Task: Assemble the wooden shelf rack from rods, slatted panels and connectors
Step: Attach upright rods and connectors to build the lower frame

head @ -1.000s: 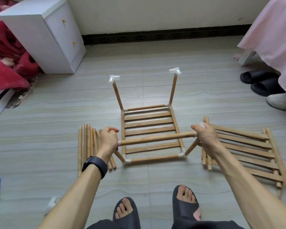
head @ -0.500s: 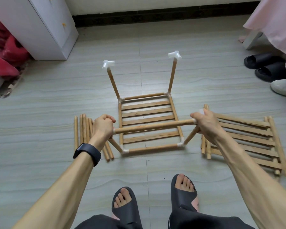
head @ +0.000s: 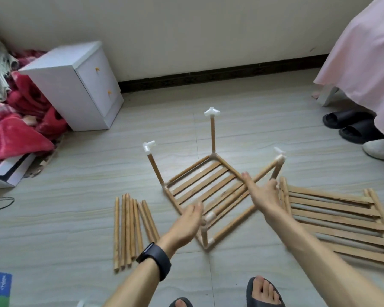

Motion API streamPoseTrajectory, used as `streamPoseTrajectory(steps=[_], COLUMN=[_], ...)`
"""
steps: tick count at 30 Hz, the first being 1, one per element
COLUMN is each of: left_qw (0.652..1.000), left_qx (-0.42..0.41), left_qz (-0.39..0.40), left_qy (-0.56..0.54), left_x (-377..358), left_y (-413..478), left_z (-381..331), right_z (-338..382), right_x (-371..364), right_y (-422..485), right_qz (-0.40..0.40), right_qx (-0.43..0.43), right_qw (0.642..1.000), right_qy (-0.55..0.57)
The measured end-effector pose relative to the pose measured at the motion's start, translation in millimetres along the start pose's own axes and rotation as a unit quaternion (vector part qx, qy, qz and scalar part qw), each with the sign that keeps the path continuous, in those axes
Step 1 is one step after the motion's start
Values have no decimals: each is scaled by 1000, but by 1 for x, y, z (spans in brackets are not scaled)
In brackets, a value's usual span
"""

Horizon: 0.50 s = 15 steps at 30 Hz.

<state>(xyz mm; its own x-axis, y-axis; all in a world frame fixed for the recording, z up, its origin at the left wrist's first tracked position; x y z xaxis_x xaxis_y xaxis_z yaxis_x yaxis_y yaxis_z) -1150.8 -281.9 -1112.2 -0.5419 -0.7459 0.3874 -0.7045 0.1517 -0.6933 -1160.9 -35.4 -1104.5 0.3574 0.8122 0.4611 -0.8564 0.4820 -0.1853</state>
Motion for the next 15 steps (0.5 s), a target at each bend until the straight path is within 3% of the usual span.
streamPoseTrajectory(steps=[1, 3, 8, 10, 13, 15], left_qw=[998, 991, 963, 944, 888, 870], left_qx=[-14, -50, -85, -75, -52, 4], left_qz=[36, 34, -179, -245, -351, -367], left_qy=[45, 122, 184, 208, 293, 328], left_x=[-10, -14, 45, 78, 124, 144], left_y=[-3, -6, 7, 12, 16, 18], left_z=[-4, -16, -36, -34, -24, -6], right_z=[-2, -3, -13, -8, -11, -15], right_x=[-14, -34, -38, -32, -16, 3], right_y=[-26, -77, -99, -90, -57, -22], right_qz=[54, 133, 104, 102, 135, 139], right_qx=[24, 42, 69, 93, 106, 116], right_qw=[998, 988, 992, 990, 979, 968], right_qy=[30, 64, 6, -21, -107, -176])
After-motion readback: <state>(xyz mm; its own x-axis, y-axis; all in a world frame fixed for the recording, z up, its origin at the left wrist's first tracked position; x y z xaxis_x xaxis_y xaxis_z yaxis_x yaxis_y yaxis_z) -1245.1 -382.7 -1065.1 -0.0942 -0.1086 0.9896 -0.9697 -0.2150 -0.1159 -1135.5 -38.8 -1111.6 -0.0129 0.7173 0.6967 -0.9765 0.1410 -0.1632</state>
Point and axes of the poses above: each hand's wrist, its own y-axis towards the middle knuckle, its own x-axis out of the back of the hand, z = x × y, the point moved 6 cm from there along y, towards the middle knuckle, and after that the axes turned 15 degrees about x, right-handed, at the moved point
